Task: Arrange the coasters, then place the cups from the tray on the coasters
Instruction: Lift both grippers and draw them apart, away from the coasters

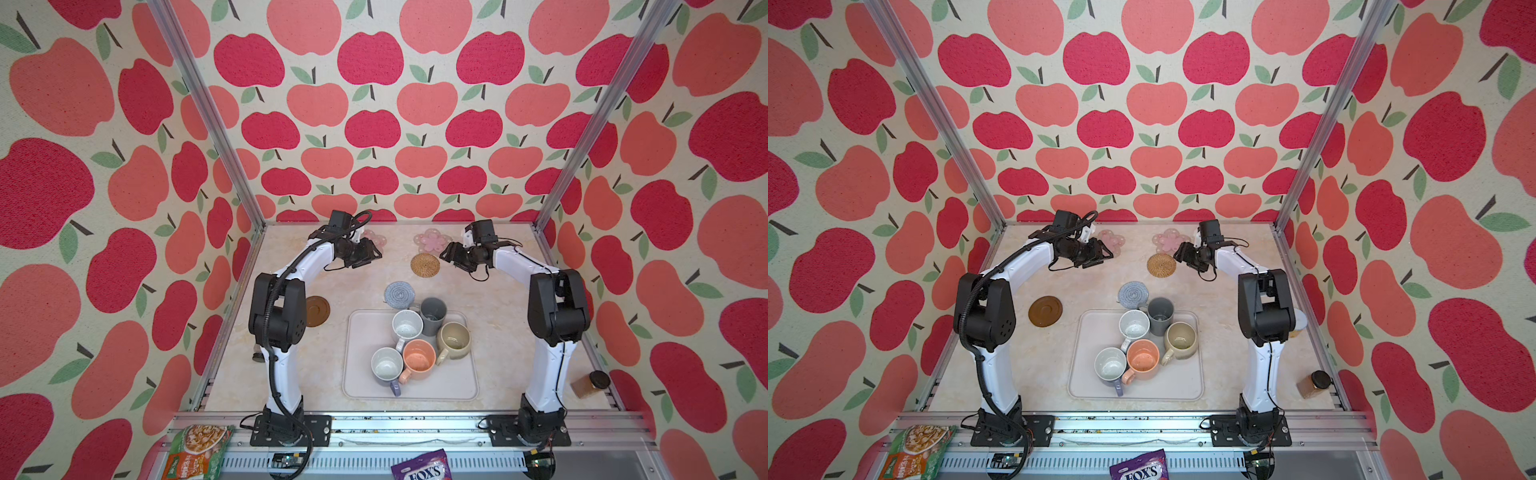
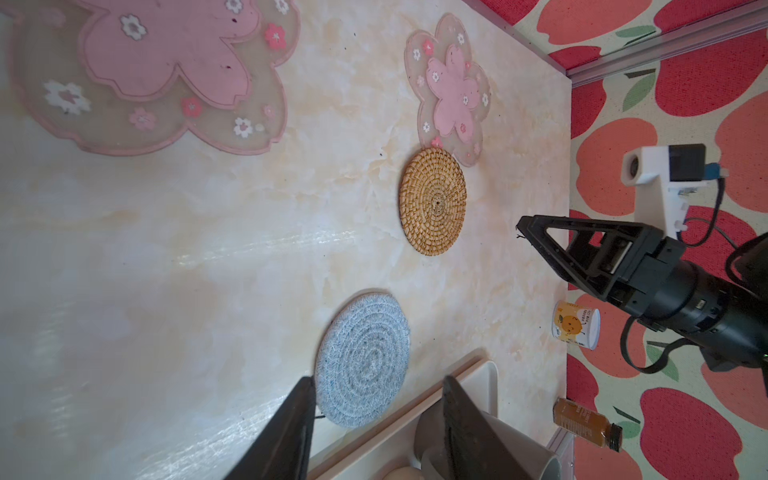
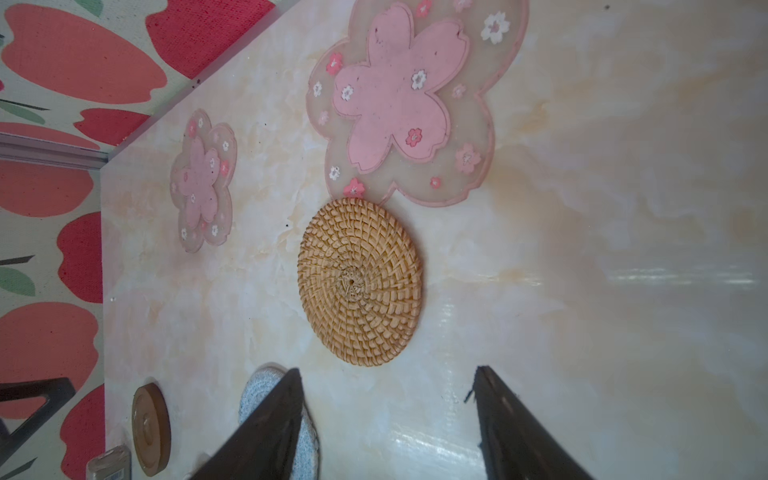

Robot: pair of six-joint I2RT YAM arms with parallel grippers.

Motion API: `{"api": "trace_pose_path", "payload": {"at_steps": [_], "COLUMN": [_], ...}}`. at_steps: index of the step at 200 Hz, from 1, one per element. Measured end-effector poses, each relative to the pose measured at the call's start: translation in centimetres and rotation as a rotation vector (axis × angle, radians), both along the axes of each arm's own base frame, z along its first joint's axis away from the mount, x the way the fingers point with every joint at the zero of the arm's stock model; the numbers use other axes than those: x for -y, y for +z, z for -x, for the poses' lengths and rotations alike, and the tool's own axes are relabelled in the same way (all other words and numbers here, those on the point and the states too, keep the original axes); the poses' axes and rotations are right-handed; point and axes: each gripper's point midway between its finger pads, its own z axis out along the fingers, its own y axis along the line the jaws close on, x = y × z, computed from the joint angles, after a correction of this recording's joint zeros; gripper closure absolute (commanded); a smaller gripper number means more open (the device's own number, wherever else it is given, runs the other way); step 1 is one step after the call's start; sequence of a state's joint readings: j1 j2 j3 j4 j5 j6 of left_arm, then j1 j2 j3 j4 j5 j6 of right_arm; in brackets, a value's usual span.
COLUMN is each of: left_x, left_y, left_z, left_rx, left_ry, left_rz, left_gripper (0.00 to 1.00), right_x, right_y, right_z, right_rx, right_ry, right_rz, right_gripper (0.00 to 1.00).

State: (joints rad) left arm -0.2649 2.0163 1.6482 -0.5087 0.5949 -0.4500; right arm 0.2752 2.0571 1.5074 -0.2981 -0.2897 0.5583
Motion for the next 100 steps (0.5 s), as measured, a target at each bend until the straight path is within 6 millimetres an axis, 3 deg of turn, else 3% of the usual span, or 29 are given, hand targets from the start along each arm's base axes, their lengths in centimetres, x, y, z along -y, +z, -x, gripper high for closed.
{"api": "trace_pose_path", "payload": {"at_steps": [44, 76, 100], "left_x": [2.4, 4.6, 5.8], "left_y": [-2.7, -6.0, -7.0], "left_z": [-1.8, -2.9, -3.5], "left_rx": [-0.025, -0.077, -0.087], "left_ry": [-0.035, -0.051, -0.060], "left_rz": [0.031, 0.059, 0.073], "left_gripper": [0.50, 0.50, 0.50], "right_x": [-0.8, -1.6, -2.0], "right_y": [-4.0, -3.6, -3.8], "right_z": [0.5, -0.8, -1.1], "right_rx": [-0.076, -0.051, -0.049], "right_ry": [0.003, 0.007, 0.011], "right_rz": [0.008, -0.026, -0.039], "right_gripper": [0.33, 0.35, 0.40]}}
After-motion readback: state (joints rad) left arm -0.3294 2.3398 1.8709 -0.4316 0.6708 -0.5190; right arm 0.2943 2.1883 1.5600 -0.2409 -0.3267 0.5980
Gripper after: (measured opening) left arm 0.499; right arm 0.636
